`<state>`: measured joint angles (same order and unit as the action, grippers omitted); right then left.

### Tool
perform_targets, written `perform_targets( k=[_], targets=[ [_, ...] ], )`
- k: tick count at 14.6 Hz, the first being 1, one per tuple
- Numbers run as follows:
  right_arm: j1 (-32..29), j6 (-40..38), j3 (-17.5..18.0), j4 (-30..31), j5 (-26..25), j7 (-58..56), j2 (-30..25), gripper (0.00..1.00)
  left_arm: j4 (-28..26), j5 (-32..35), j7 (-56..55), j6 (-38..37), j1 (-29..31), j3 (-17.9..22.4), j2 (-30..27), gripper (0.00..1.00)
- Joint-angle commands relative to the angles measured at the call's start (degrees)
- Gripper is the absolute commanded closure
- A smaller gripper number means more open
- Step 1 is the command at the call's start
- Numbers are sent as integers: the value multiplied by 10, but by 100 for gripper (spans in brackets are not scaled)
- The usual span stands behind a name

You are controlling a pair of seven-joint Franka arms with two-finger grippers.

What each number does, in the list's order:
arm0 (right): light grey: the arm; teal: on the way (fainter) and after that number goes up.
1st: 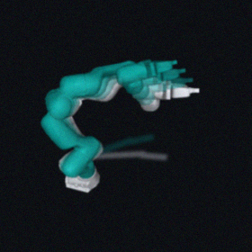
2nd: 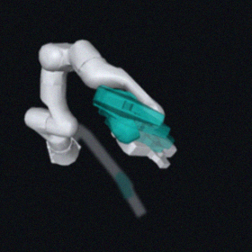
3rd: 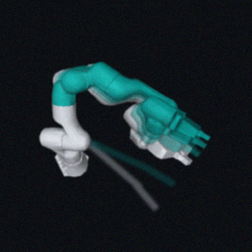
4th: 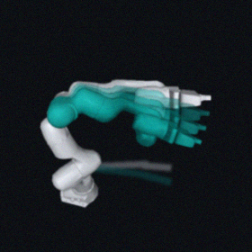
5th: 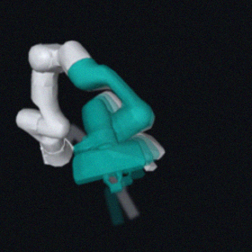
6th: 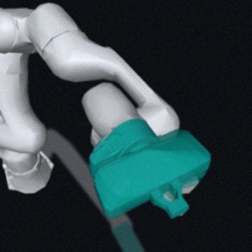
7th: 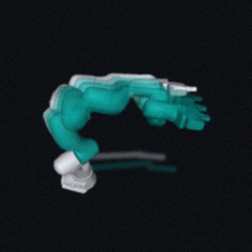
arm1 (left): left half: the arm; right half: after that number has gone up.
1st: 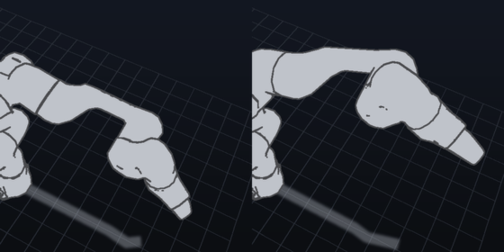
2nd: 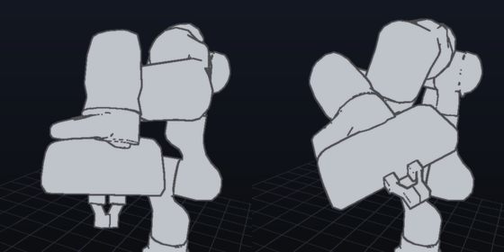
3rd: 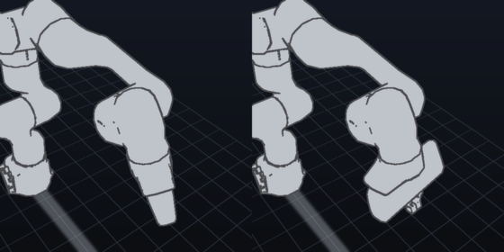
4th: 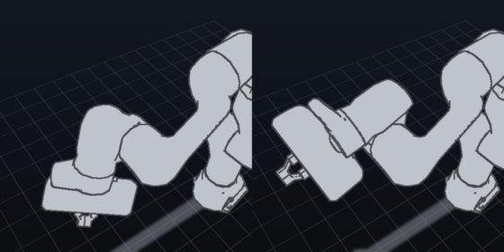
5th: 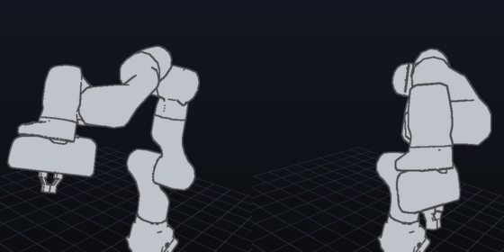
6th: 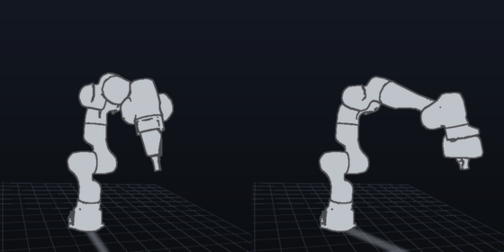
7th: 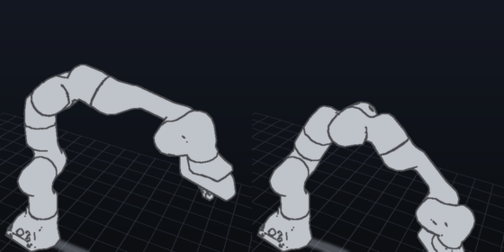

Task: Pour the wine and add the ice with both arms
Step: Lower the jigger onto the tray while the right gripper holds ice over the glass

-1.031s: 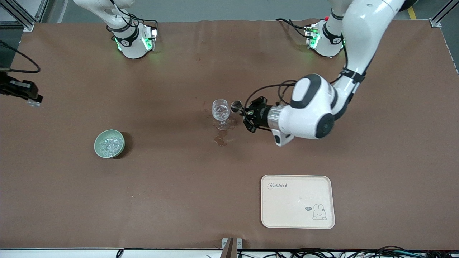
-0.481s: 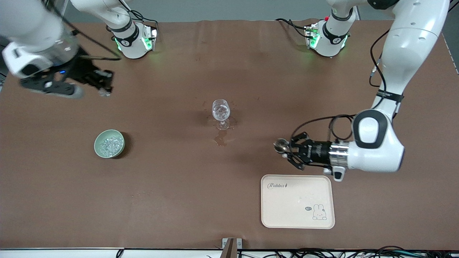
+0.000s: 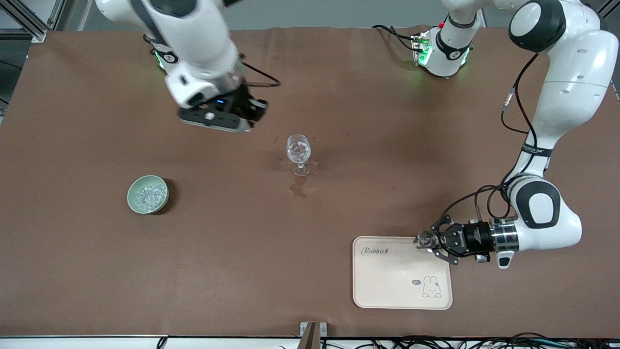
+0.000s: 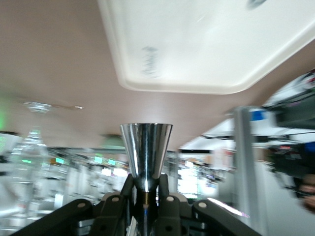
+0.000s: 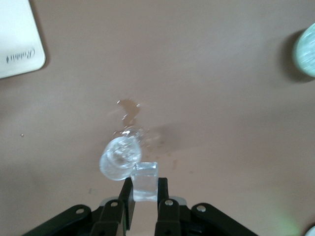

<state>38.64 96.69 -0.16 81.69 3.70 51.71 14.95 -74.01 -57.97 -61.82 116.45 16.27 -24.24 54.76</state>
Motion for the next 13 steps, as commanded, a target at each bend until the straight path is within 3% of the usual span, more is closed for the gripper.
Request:
perform_targets(
  k=[1, 6, 13],
  targets=[
    [35, 28, -9, -4, 6, 29, 38, 100, 36, -87, 34, 29, 2, -1, 45, 100],
    [57, 58, -10, 0, 3, 28, 79, 99, 64, -123, 67, 90, -2, 9, 100, 100],
    [67, 67, -10, 4, -26, 28, 103, 99, 58, -139, 67, 91, -6, 16, 119, 96]
  ],
)
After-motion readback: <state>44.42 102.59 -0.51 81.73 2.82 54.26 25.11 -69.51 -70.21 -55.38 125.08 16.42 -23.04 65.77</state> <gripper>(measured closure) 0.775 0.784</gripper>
